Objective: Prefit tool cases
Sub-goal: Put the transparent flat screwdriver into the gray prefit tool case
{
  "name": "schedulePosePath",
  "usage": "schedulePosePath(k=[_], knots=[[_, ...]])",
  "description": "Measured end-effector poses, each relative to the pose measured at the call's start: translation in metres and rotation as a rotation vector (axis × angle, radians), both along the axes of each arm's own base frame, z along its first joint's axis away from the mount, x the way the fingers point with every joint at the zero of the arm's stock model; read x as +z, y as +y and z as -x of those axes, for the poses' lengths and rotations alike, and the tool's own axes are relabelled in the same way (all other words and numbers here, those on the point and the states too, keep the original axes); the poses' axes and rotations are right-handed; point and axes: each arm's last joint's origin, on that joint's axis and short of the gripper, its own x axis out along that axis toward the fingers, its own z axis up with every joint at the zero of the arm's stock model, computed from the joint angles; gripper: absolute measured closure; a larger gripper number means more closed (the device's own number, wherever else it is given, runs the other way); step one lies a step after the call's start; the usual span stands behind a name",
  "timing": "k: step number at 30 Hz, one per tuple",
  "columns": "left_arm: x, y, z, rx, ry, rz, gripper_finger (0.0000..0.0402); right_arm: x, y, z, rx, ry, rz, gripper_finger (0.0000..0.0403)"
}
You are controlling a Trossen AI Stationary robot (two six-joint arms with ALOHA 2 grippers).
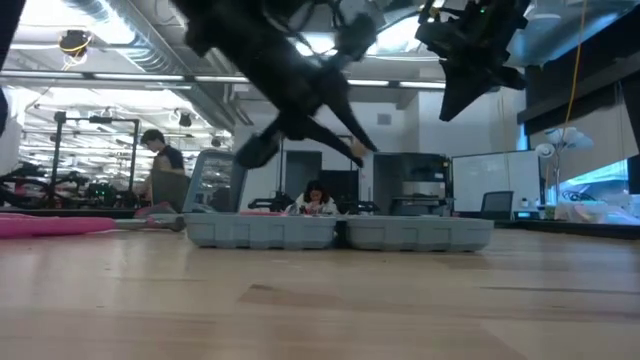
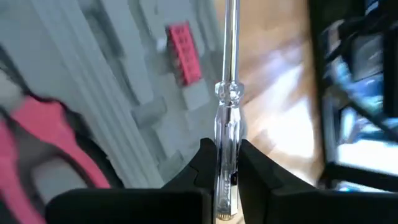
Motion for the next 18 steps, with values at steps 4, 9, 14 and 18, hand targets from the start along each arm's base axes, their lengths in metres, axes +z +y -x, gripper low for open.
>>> schedulePosePath(k=[4,9,14,18], knots=[[0.001,-0.006,-0.011,0.008,0.05,0.008,0.0374,0.0,0.0,0.001,-0.041,-0.003,-0.007,0.0403],[-0.002,-0.013,-0.005,0.16,0.089,0.088,0.0374,0.0,-0.001,0.001,-0.05,-0.004,0.014,0.0403],[-0.021,-0.027,-0.009,0.211,0.117,0.154,0.0374,0.001,-0.002,-0.001,-0.068,-0.028,0.057,0.0403],[-0.033,-0.028,-0.011,0.278,0.138,0.206,0.0374,0.004,-0.002,-0.005,-0.07,-0.082,0.057,0.0403]])
